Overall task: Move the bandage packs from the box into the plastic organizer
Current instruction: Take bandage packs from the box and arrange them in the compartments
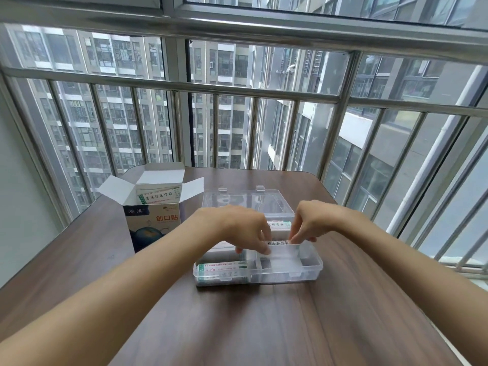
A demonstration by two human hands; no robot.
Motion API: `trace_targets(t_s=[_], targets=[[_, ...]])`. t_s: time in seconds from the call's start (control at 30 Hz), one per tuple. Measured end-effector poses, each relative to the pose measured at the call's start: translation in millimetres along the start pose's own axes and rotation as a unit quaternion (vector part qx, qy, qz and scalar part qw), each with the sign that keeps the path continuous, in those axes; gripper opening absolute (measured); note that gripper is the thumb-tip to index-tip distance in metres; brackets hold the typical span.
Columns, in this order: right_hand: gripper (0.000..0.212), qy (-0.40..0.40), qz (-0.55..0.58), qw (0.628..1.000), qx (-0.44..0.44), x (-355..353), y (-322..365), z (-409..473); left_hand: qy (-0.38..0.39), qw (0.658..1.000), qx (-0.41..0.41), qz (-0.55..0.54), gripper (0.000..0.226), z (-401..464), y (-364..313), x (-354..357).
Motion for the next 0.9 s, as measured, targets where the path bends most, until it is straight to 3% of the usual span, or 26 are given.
trace_targets(t_s=[0.13, 0.33, 0.6, 0.8, 0.9], targets=[[0.017, -0.044, 0.006, 0.999, 0.017, 1, -5, 5, 0.000, 1.000, -0.022, -0.018, 0.033, 0, 0, -3], [0.023, 0.009, 0.032, 0.999, 0.023, 8, -4, 2, 0.009, 0.999, -0.007, -0.032, 0.046, -3, -4, -2], [0.020, -0.030, -0.069, 0.994, 0.078, -10, -5, -5, -0.033, 0.999, 0.000, -0.008, 0.030, -2, -2, -3], [0.031, 0.014, -0.127, 0.987, 0.100, 0, 4, -7, -0.028, 0.999, 0.007, -0.015, 0.025, -3, -5, -2], [0.031, 0.102, -0.121, 0.982, 0.104, 7, 6, -15, -0.031, 0.999, 0.005, -0.016, 0.024, -5, -6, -3]])
Point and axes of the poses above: each hand's wrist, its own z-axis towards the middle knuckle, its own x-axis out of the palm, y = z × x, the point moved 9 cm from there along z, towards the middle knuckle, and after that the axes turned 15 degrees about -y, right-handed, at the moved point
